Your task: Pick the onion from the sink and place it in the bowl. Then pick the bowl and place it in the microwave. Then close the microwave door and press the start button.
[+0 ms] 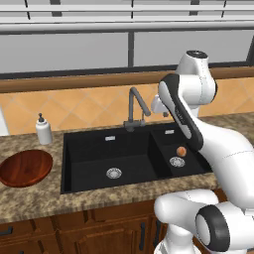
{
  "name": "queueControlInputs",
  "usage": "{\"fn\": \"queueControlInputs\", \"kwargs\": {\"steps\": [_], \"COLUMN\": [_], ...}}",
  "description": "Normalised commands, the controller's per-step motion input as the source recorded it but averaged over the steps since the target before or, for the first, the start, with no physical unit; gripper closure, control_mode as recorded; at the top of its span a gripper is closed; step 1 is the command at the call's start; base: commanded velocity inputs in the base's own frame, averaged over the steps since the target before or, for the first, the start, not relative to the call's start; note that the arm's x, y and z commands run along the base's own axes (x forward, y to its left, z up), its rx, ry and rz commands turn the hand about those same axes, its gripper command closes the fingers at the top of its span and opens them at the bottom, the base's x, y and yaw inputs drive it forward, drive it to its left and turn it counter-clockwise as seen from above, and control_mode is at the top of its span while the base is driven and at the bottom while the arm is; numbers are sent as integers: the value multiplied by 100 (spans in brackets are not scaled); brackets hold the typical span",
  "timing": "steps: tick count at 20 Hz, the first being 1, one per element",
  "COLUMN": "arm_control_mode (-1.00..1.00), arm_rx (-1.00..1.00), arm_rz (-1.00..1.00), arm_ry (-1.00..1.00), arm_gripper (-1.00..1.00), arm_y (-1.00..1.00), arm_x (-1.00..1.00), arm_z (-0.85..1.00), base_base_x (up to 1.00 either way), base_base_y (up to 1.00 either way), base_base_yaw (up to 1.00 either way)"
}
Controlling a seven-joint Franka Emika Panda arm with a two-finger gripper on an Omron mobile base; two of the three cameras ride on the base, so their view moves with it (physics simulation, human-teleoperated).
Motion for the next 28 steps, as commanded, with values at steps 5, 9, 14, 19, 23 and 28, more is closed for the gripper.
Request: {"fn": "queueControlInputs", "kwargs": {"steps": [5,9,14,19,23,28], "arm_control_mode": [-100,-100,-100,-100,-100,-100], "arm_rx": [0,8,9,12,22,23], "arm_rz": [0,0,5,-29,-34,-21], "arm_ry": [0,0,-2,0,7,15], "arm_gripper": [-100,-100,-100,-100,-100,-100], "arm_y": [1,-74,-57,-48,-56,-61], "arm_x": [-5,-13,-22,0,0,33], "arm_z": [-20,-67,-47,-36,-48,-46], "base_base_x": [0,0,0,0,0,0], "base_base_y": [0,0,0,0,0,0], "base_base_yaw": [0,0,0,0,0,0]}}
